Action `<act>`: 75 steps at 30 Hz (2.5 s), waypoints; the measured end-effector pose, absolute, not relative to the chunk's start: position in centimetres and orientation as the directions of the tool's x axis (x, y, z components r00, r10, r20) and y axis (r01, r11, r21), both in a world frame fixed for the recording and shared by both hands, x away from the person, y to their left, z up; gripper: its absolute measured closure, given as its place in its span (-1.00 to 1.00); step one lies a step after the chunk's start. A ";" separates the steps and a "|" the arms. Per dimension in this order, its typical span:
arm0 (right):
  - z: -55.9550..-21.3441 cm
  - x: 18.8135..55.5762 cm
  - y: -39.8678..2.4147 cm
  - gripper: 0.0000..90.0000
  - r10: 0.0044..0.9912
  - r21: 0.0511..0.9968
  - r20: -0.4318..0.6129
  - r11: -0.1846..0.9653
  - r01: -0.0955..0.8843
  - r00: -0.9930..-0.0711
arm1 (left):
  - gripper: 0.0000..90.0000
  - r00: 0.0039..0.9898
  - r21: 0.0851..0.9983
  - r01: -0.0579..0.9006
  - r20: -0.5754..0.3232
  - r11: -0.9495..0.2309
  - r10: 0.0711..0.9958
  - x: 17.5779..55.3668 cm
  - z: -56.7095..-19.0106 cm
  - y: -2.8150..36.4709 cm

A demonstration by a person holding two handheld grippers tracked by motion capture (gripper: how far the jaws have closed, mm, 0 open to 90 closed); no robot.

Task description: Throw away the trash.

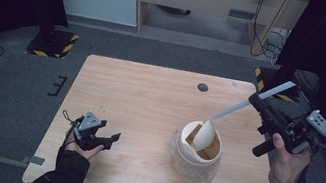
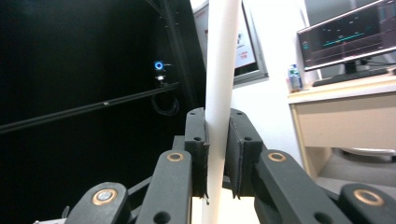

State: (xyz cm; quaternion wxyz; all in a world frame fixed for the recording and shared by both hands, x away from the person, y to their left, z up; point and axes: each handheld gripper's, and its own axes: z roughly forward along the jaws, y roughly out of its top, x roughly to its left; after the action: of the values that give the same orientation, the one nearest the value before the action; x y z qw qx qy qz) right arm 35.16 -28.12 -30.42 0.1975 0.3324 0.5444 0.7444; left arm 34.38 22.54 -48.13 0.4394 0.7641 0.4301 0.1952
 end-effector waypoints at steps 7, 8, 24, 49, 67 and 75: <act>-31.3 34.2 -29.3 0.78 0.684 0.953 0.265 -0.292 0.078 -0.680 | -0.46 0.552 0.826 0.500 -0.071 -0.262 0.831 34.7 -48.5 22.6; -31.5 34.1 -29.3 0.78 0.685 0.954 0.262 -0.288 0.077 -0.680 | -0.47 0.550 0.826 0.500 -0.070 -0.261 0.832 34.7 -48.5 22.6; -35.1 33.0 -29.1 0.78 0.694 0.962 0.272 -0.213 0.171 -0.667 | -0.48 0.532 0.818 0.513 -0.067 -0.259 0.844 35.2 -48.8 22.9; -38.0 34.2 -27.7 0.44 0.706 0.956 0.276 -0.130 0.263 -0.652 | -0.48 0.524 0.816 0.521 -0.074 -0.251 0.848 35.5 -48.9 23.3; -42.1 36.6 -30.7 -0.35 0.878 0.959 0.205 -0.091 0.270 -0.433 | -0.50 0.512 0.798 0.545 -0.074 -0.258 0.856 36.0 -49.4 23.9; -46.1 37.9 -31.6 -0.53 0.922 0.920 0.153 -0.001 0.393 -0.356 | -0.55 0.508 0.760 0.585 -0.071 -0.283 0.859 36.3 -50.1 24.1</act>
State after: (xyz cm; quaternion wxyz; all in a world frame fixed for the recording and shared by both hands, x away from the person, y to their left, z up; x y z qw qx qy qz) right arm 37.94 -31.60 -46.06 0.2651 0.5017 0.6552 0.4987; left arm 36.35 24.06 -50.10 0.3805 0.7804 0.4624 0.1801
